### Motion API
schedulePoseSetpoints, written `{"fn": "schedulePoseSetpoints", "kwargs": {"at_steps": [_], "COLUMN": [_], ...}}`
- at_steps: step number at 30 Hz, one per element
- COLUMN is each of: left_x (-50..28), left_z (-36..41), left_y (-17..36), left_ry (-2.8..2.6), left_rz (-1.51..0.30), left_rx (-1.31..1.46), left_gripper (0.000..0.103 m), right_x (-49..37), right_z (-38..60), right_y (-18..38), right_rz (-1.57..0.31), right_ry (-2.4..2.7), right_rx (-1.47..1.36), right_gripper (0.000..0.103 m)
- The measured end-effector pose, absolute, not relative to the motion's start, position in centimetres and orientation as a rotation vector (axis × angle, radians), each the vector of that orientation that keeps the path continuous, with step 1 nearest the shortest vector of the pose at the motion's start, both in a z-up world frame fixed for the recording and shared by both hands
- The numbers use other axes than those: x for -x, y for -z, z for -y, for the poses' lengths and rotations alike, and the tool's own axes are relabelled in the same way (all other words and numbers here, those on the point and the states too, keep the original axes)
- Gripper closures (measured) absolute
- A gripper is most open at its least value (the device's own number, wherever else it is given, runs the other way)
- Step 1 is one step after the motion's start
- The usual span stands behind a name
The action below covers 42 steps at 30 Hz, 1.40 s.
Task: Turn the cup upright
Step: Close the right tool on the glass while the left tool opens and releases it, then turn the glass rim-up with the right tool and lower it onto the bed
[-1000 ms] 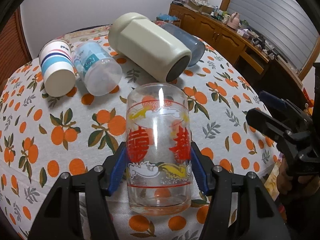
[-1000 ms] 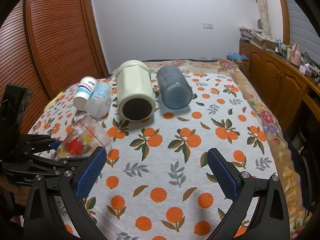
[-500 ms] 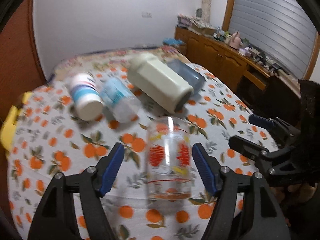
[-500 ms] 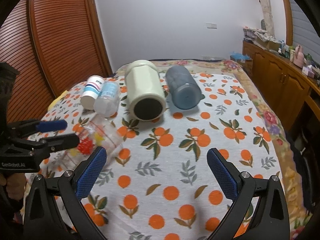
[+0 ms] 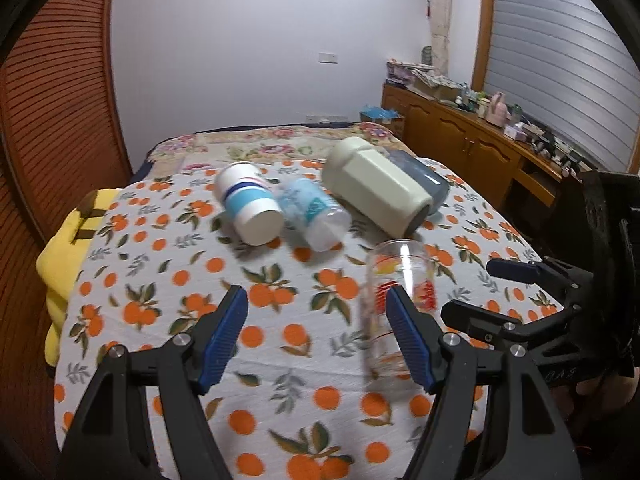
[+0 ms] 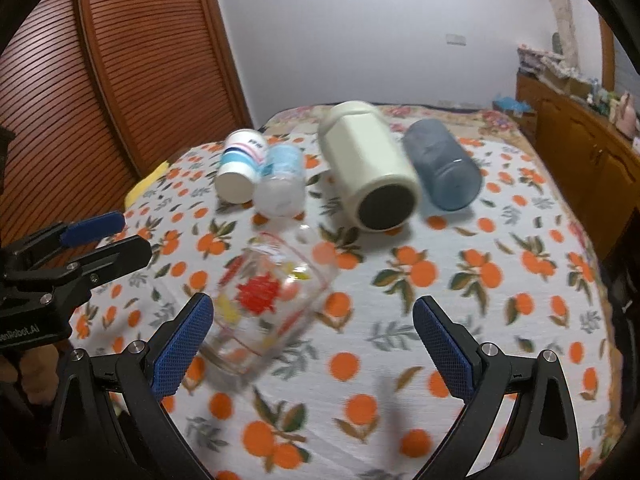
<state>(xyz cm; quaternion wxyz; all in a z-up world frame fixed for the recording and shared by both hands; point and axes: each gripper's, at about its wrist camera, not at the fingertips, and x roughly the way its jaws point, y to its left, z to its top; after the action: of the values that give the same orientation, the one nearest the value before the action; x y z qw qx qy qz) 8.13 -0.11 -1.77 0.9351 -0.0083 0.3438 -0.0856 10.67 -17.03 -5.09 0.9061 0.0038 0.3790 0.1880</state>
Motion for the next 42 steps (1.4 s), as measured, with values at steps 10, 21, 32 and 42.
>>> {"fn": "schedulePoseSetpoints", "kwargs": {"at_steps": [10,21,32,42], "left_x": [-7.0,-6.8,-6.8,-6.8], "left_z": [-2.8,-3.7,-3.6,-3.5], "left_y": [2.2,2.7,2.6,2.4], "left_ry": [0.120,0.117,0.118,0.116], "left_rz": [-0.685,-0.689,-0.689,-0.695], "left_rx": [0.056,0.080,0.073,0.068], "left_gripper": [0.031,0.031,0.031,0.031], "right_x": [-12.8,-14.2,-16.1,-18.0], "right_z": [15.0,14.3,13.6,13.4], "right_y": [6.3,7.3,8.1,8.3], "right_rz": [-0.869,-0.945,-1.032,-1.065], "right_ry": [-0.406,-0.380,-0.393,-0.411], "right_rx": [-0.076,-0.104,-0.145,-0.171], "right_gripper": [0.009,0.012,0.012,0.026]}}
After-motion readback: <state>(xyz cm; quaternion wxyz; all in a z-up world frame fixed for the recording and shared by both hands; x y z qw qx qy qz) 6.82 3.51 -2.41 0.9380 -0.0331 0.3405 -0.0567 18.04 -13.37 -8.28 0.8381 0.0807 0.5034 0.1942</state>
